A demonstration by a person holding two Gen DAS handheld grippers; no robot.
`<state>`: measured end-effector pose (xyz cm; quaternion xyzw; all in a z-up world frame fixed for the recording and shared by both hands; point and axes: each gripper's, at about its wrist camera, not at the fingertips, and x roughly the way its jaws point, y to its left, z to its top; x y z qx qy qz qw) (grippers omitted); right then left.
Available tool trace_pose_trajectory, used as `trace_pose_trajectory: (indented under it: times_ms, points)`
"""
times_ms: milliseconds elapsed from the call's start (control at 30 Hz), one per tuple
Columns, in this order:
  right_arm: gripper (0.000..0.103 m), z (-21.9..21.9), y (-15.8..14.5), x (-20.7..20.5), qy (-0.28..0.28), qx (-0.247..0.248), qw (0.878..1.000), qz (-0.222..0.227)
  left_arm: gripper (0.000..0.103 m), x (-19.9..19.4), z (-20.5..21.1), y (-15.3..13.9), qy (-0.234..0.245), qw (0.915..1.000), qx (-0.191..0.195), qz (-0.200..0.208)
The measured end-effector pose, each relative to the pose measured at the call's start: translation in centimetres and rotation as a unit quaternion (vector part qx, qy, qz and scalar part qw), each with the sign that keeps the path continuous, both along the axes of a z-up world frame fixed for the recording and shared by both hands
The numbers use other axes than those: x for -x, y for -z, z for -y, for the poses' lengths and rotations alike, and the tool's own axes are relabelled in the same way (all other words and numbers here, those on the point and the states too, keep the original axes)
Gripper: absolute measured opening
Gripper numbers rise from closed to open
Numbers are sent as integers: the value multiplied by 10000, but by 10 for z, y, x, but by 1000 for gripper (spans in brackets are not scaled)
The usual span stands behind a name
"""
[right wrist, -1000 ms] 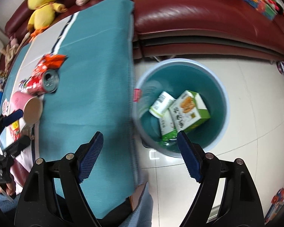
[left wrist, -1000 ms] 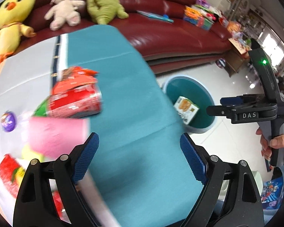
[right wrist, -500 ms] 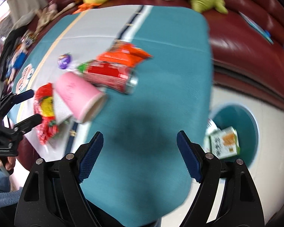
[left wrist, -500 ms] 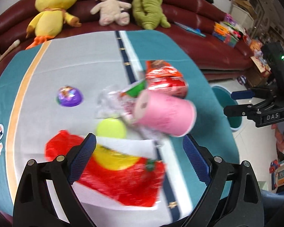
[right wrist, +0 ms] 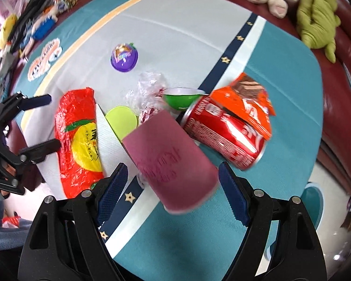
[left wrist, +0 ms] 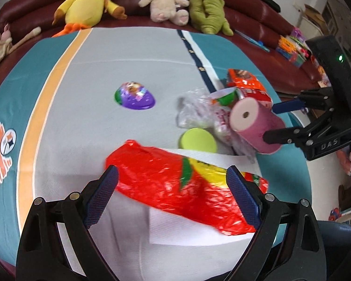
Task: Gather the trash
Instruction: 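Grasp the pink paper cup with the right tool while the left tool grasps the red can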
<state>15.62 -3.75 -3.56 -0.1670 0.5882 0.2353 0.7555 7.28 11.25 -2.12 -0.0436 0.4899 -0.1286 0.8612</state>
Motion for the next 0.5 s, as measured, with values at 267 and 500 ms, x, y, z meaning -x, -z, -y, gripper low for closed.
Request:
trace_pose_trajectory:
  times_ms: [267, 500]
  points:
    - [76, -8, 23, -6, -92, 228, 9996, -151, 93, -7, -10, 11, -33, 9999, 127, -104]
    - [67, 0, 24, 2, 79, 43, 9998, -197, 93, -13, 4, 10, 199, 9998, 52, -81]
